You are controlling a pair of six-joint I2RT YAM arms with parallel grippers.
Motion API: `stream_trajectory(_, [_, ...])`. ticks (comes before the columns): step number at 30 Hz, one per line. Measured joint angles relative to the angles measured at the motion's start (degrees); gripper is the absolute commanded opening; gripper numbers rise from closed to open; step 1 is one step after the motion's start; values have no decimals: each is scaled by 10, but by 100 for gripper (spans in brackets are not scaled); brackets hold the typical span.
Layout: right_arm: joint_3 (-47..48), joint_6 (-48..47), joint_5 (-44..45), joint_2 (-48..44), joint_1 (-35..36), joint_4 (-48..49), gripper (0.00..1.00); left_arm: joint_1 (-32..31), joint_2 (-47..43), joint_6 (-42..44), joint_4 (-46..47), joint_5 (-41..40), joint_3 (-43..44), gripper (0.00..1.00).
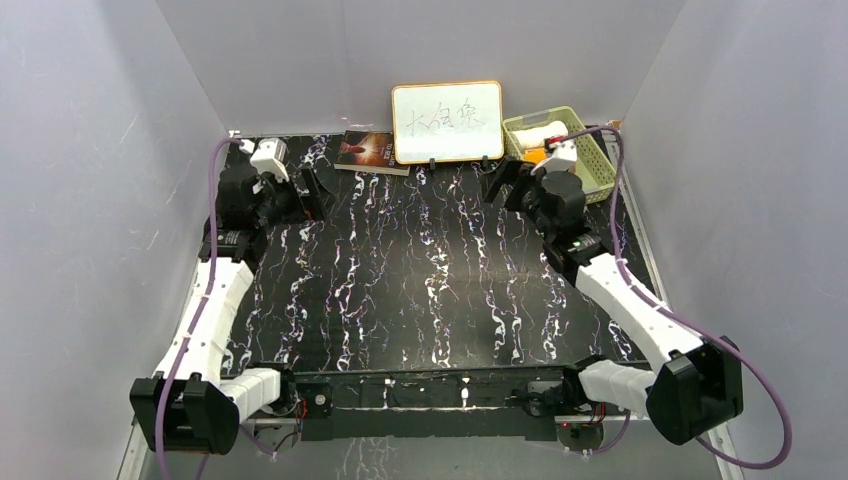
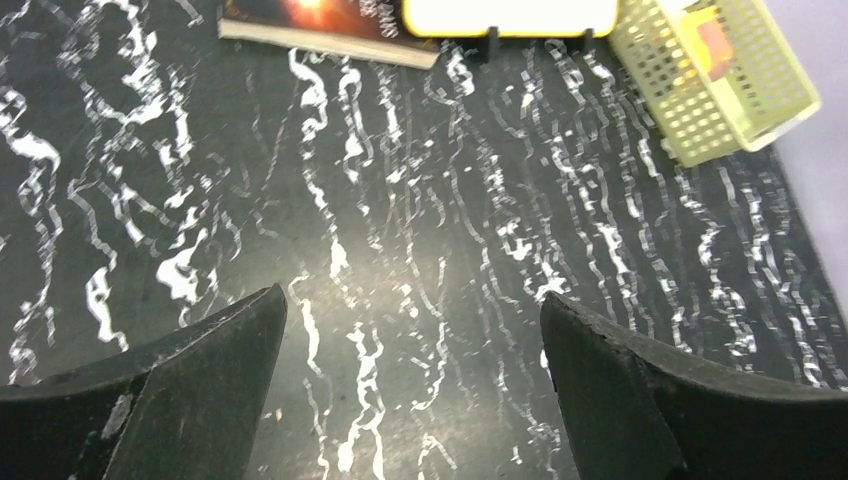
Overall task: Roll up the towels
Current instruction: Reset both arms
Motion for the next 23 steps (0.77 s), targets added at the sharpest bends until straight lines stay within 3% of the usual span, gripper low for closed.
stream_trajectory(7, [4,-36,106,34,52,-106,98,12,-42,35,-9,-45,-41,98])
stream_trajectory(23, [4,-47,128,25,63,-107,98,16,-73,57,10,-47,-64,98])
